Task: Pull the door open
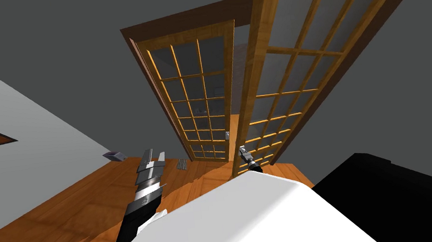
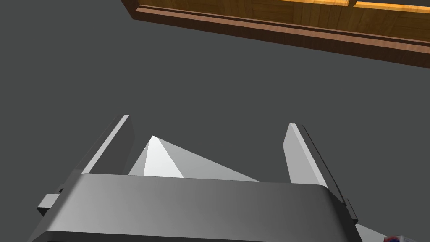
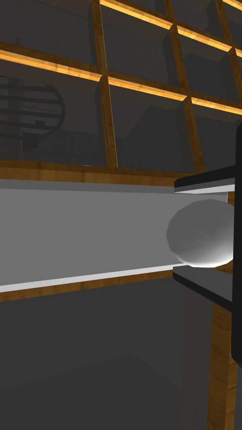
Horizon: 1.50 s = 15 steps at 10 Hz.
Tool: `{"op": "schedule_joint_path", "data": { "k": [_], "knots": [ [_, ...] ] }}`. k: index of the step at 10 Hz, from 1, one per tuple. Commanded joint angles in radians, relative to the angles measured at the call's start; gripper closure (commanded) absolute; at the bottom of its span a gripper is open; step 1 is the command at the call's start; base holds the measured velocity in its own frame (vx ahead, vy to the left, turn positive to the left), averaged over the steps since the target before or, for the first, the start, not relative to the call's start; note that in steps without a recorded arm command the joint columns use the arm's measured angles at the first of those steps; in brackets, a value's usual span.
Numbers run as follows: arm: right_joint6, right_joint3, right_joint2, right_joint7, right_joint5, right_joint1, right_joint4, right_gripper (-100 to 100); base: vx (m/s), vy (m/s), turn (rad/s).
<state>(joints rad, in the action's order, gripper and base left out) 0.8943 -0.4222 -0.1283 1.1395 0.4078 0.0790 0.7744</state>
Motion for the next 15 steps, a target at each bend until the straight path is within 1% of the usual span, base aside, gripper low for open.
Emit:
{"op": "schedule_joint_path", "data": {
  "k": [1,3,5,10,15],
  "knots": [
    [0.002,0.000,0.001,0.000,-0.001,0.001,0.001,100,-0.017,-0.003,0.001],
    [0.002,0.000,0.001,0.000,-0.001,0.001,0.001,100,-0.005,0.001,-0.003],
    [0.000,0.016,-0.003,-0.055,-0.023,-0.001,-0.006,100,-0.036,-0.020,0.049],
    [0.000,0.037,-0.010,-0.134,-0.058,-0.006,-0.012,100,-0.035,-0.012,0.030],
    [0.001,0.067,-0.020,-0.250,-0.107,-0.013,-0.021,100,-0.042,-0.015,0.042]
  ]
}}
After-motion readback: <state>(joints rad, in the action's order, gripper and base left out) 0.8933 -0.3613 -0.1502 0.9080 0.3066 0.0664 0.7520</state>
